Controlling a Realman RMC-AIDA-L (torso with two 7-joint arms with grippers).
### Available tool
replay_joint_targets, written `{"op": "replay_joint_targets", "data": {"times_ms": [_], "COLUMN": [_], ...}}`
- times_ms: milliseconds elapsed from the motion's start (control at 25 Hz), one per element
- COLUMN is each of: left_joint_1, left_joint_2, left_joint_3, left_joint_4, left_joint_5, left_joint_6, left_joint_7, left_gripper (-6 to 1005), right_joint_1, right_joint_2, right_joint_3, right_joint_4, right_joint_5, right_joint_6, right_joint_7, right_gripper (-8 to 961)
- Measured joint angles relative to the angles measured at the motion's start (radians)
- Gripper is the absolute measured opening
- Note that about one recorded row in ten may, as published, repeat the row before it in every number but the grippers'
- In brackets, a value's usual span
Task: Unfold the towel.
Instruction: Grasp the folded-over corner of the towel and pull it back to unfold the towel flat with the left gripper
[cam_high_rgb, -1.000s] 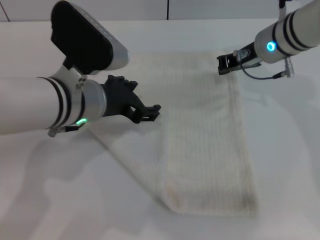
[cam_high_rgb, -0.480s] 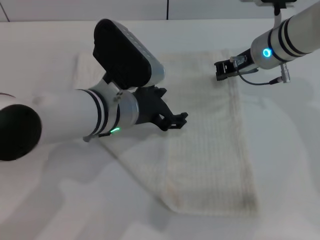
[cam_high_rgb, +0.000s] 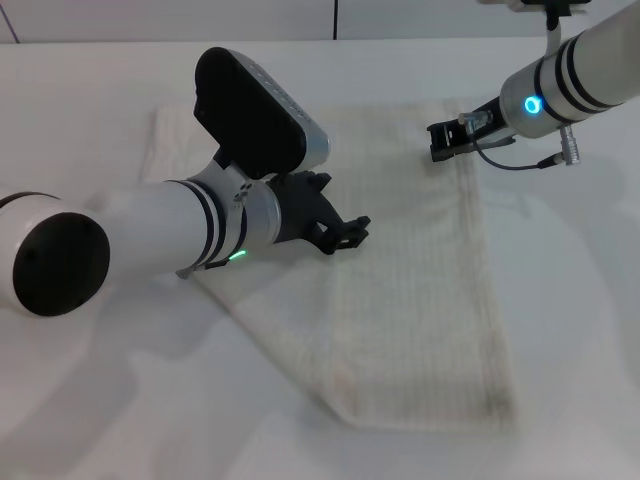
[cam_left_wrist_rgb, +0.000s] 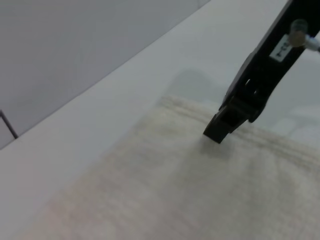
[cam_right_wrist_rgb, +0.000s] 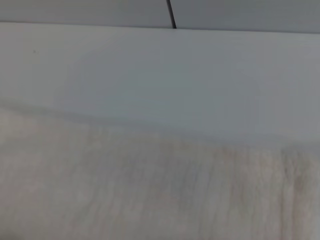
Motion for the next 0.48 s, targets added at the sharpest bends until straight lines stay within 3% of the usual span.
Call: {"op": "replay_joint_targets", "data": {"times_ms": [360, 480], "left_joint_1": [-0.062, -0.065], "left_joint_2": [0.002, 0.002], "left_joint_3": [0.0, -0.004], "left_joint_4": [0.088, 0.088], "left_joint_5": [-0.043, -0.043], "left_joint_6": [-0.009, -0.021], "left_joint_7": [-0.001, -0.001], "left_gripper": [660, 567], "right_joint_1": [0.003, 0.003], "right_joint_2": [0.0, 0.0], "right_joint_3": [0.0, 0.001], "right_joint_4": [-0.002, -0.002], "right_joint_5": [-0.003, -0.003], "right_joint_6": [-0.003, -0.004], "right_joint_7": [0.0, 0.0], "right_gripper": [0, -1]}}
